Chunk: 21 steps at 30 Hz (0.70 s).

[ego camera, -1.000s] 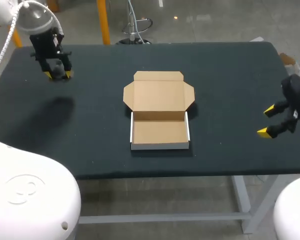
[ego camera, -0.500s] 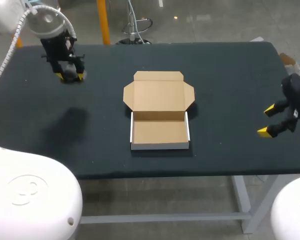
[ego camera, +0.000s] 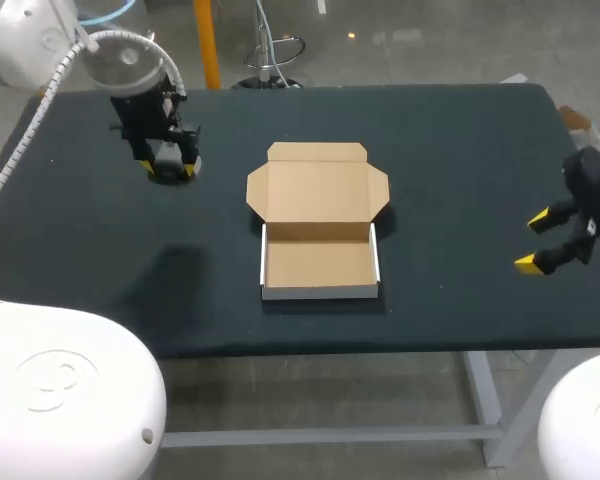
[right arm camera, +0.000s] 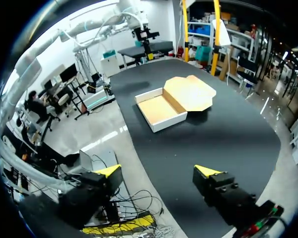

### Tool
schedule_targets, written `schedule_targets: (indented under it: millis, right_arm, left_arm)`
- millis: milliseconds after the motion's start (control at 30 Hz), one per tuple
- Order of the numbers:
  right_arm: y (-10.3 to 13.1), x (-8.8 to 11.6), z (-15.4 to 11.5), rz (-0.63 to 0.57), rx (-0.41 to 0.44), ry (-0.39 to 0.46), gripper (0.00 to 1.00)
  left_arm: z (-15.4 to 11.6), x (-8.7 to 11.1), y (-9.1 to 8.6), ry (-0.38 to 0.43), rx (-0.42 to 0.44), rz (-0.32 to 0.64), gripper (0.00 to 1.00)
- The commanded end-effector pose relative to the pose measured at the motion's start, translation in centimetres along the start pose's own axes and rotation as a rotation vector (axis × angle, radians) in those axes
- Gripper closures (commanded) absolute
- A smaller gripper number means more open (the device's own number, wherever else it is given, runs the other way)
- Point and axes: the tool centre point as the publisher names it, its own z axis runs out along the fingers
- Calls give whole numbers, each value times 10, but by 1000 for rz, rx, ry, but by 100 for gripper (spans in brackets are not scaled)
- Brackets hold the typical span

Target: Assemble the packaging by folding the flat box into shape, placing the metal phone stand inside, and closing the box properly

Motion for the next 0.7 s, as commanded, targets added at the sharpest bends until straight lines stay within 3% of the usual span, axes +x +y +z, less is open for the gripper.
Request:
schedule_targets:
  millis: [33,700]
  right_arm:
    - [0,0,-1,-1,-1,3,0]
    - [0,0,-1,-1,-1,3,0]
  left_arm:
    - [-1,21,13,-47,62,17,100]
    - [8,123,44,-5,52,189,100]
